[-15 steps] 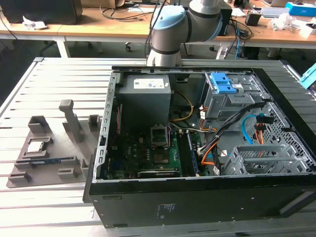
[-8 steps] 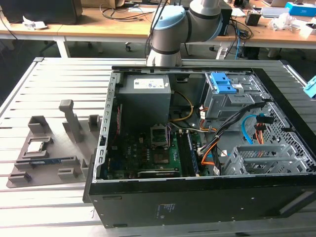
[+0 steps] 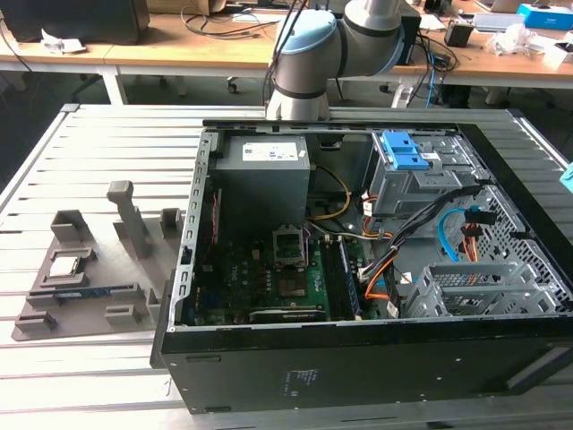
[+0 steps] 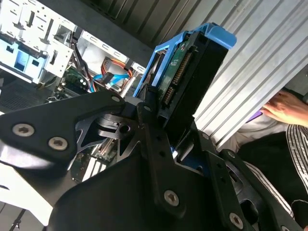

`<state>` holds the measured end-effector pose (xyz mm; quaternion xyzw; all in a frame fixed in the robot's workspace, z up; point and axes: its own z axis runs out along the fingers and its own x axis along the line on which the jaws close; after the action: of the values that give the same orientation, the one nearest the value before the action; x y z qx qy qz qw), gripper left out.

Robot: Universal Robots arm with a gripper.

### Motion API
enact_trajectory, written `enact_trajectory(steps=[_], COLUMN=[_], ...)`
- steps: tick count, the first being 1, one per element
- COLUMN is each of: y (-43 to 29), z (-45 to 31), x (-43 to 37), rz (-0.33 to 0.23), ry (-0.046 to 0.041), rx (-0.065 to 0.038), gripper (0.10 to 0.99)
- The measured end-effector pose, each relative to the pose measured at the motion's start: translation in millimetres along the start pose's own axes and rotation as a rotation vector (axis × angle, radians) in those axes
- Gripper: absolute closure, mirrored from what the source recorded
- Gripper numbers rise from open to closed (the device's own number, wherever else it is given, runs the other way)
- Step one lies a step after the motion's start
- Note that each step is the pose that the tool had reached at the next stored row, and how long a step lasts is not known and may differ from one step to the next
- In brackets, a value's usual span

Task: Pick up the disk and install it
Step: 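Pick up the disk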

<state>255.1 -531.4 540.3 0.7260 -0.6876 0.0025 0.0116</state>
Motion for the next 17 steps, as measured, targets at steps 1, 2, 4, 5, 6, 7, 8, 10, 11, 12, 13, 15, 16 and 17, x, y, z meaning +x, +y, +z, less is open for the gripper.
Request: enact_trajectory(steps=[1,2,4,5,6,7,8,10,11,12,13,15,16,17], y=[0.2,0.4,0.9,1.0,1.1,1.3,1.4,1.7,3.3,8.2,12.4,15.7,15.7,15.7], z=[0.3,0.9,2.7,3.2,3.7,4.6,6.0,7.3,8.1,9.8,12.5,19.7,23.3,25.2], x=[1.5,4.1,11.6,13.4,15.0,17.3,20.7,22.5,22.7,22.5,22.2,21.5,21.4,21.4], rz=[0.000,0.000,0.000,0.000,0.000,0.000,0.000,0.000,0.000,0.000,0.000,0.019,0.049,0.067], ry=[-0.0001,0.0000,0.0001,0.0000,0.0001,-0.0001,0.0000,-0.0002,0.0002,0.0000,0.0002,0.0007,0.0002,0.0000], rx=[0.000,0.000,0.000,0.000,0.000,0.000,0.000,0.000,0.000,0.000,0.000,0.000,-0.001,-0.001], gripper=[0.722,0.722,0.722,0.722,0.722,0.722,0.722,0.722,0.722,0.722,0.722,0.722,0.722,0.722])
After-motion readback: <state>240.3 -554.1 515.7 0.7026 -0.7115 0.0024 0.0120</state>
